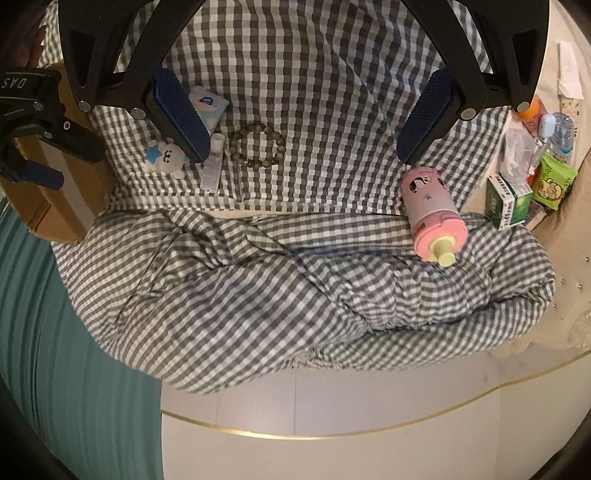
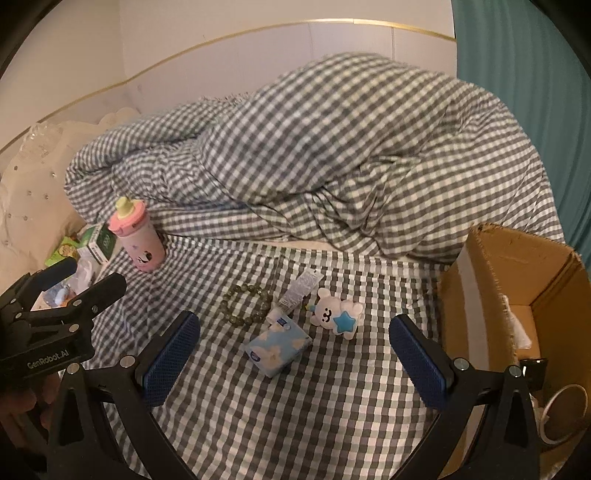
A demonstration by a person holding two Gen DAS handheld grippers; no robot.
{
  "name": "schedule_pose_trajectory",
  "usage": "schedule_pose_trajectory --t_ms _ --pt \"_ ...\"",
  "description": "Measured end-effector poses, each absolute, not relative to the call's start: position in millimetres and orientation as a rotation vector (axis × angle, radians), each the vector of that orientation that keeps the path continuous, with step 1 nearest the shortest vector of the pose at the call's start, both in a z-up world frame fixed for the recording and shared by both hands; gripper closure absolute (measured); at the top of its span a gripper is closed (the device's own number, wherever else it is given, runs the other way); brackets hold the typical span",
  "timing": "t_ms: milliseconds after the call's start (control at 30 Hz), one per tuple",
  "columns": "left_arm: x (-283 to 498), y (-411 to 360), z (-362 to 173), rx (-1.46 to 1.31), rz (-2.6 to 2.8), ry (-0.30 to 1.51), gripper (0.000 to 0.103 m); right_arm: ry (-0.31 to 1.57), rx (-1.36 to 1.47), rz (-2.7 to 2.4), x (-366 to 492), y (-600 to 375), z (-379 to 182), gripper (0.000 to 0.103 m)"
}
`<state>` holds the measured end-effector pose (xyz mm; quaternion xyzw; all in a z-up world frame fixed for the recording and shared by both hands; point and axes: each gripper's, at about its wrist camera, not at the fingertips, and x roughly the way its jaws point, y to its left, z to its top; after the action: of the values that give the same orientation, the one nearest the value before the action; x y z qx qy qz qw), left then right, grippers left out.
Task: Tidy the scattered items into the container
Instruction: 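Move both open grippers back toward the bracelet and small blue box, then grasp the beaded bracelet with the left gripper while the right gripper grasps the blue floral tissue pack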
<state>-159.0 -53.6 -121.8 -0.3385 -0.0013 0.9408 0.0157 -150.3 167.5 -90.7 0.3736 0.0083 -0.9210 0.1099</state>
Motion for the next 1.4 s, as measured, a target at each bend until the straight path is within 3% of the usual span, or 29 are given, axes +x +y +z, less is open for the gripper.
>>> schedule_pose_trajectory --t_ms 800,1233,1400 --pt "-241.0 -51.7 -225.1 -1.263 2.844 0.022 0.0 0.038 1.323 -2.574 -212.1 146.9 -197.6 0.0" --pt "-269.6 -43.2 -253.8 -1.3 2.829 0.037 0.0 0.036 1.407 -2.546 -232.8 144.3 -236.5 0.0" --pt "-278.6 -37.3 -266.8 -1.322 2.808 0.057 0.008 0.022 1.421 -2.533 -238.3 144.6 -246.0 0.0"
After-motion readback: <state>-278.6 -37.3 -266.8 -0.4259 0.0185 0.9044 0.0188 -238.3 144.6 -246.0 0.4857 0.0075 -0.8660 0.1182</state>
